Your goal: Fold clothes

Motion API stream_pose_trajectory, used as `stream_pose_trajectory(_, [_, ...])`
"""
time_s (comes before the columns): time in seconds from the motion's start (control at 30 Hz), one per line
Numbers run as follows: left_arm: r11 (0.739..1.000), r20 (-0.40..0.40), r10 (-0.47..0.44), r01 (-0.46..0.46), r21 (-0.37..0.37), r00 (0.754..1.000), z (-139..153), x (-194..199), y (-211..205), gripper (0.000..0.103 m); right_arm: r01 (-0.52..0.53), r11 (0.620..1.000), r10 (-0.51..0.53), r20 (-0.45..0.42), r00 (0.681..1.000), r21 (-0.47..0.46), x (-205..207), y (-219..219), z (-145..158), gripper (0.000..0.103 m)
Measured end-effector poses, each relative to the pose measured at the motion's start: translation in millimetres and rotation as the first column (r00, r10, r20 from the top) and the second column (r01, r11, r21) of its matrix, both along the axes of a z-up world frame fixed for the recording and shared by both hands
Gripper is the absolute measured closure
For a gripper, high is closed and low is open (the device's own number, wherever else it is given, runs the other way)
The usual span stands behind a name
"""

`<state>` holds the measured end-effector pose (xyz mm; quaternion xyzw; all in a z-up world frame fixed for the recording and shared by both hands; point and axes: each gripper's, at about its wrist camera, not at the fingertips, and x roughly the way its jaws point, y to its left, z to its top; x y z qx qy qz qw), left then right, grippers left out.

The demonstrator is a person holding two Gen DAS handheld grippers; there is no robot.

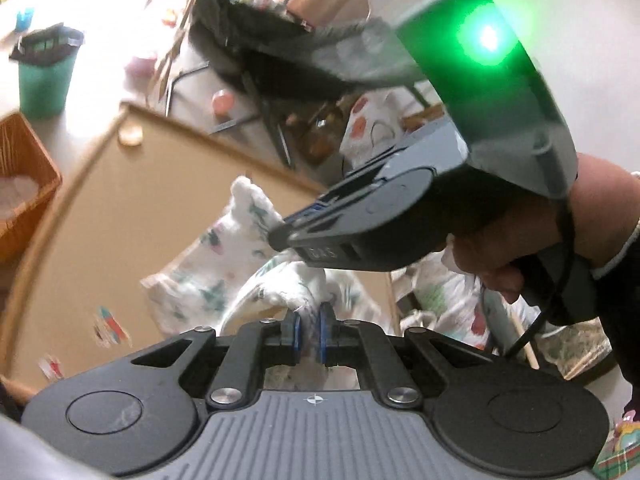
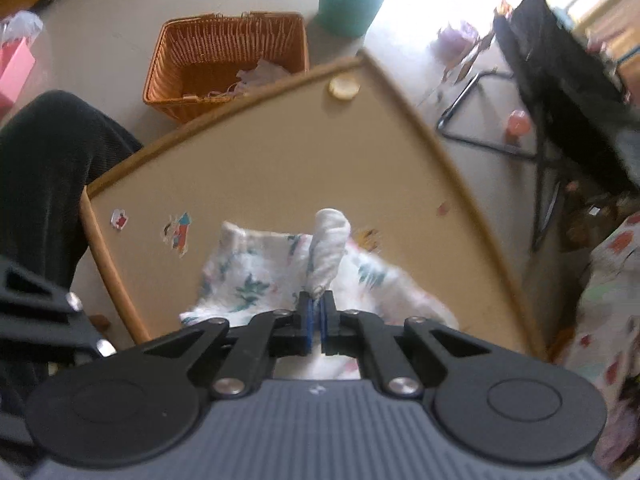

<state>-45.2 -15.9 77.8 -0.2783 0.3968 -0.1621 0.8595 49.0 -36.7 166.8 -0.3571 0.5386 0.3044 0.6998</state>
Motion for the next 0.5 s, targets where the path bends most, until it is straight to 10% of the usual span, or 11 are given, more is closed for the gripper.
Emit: stream_pose_trajectory(0.5, [0.996, 0.236, 0.091, -0.087, -0.028, 0.967, 148.2, -34.2, 91.2, 0.095, -0.088, 0.988, 0.056, 0.233, 0.971, 0.128, 17.6, 73.4, 131.6, 0.099])
